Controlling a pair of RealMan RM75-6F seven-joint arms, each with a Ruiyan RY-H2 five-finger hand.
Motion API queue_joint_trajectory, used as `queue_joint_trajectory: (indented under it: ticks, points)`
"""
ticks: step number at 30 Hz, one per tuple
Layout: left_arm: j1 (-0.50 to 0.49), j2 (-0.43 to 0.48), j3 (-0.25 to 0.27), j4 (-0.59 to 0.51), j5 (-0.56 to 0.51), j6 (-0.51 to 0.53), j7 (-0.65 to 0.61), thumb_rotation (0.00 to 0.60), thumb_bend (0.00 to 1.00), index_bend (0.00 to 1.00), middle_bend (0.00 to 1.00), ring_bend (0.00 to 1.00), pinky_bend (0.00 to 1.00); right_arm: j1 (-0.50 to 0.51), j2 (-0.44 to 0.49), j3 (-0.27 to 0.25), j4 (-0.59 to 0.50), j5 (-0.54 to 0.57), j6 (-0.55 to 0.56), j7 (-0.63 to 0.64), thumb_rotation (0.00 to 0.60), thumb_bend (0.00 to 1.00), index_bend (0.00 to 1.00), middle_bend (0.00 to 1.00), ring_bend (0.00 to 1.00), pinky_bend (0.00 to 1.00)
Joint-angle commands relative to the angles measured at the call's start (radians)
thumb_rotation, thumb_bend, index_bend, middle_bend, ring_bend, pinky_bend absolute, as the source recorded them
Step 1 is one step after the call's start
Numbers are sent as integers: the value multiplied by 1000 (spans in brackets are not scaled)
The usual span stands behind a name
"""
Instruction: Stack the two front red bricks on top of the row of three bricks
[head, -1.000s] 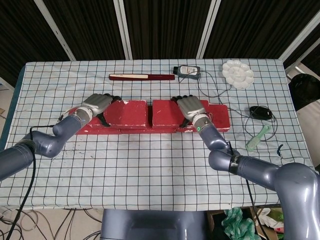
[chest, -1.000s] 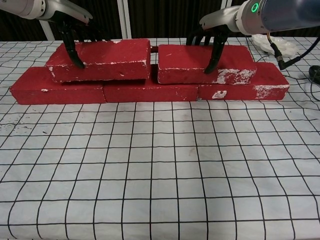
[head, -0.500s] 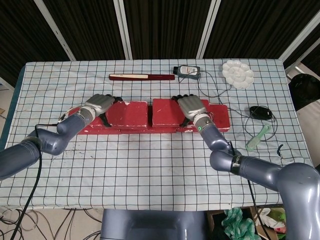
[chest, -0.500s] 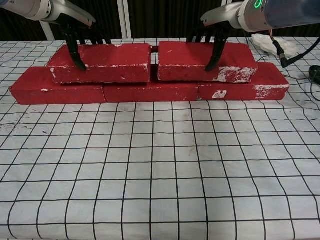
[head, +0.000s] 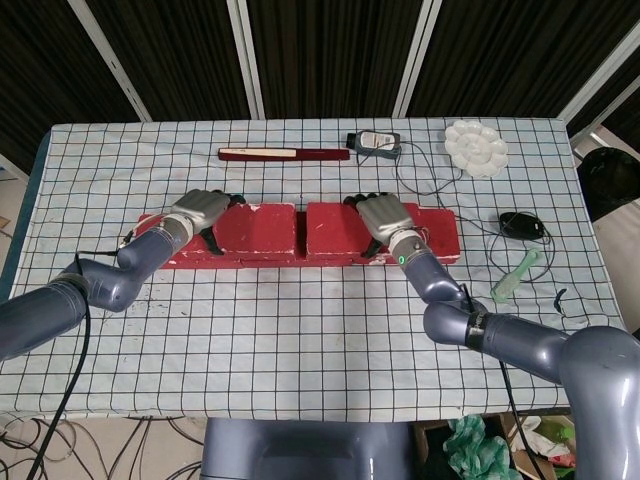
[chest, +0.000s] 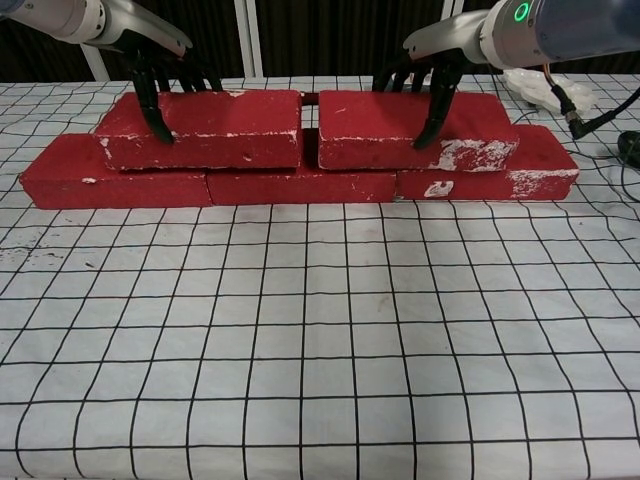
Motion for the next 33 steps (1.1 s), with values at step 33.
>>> queue_joint_trajectory:
  ticks: [33]
  points:
    - [-57, -19, 79, 0, -89, 30, 9, 600, 206, 130, 158, 67, 180, -1, -28, -8, 54, -37, -14, 35, 600, 172, 161, 203, 154, 209]
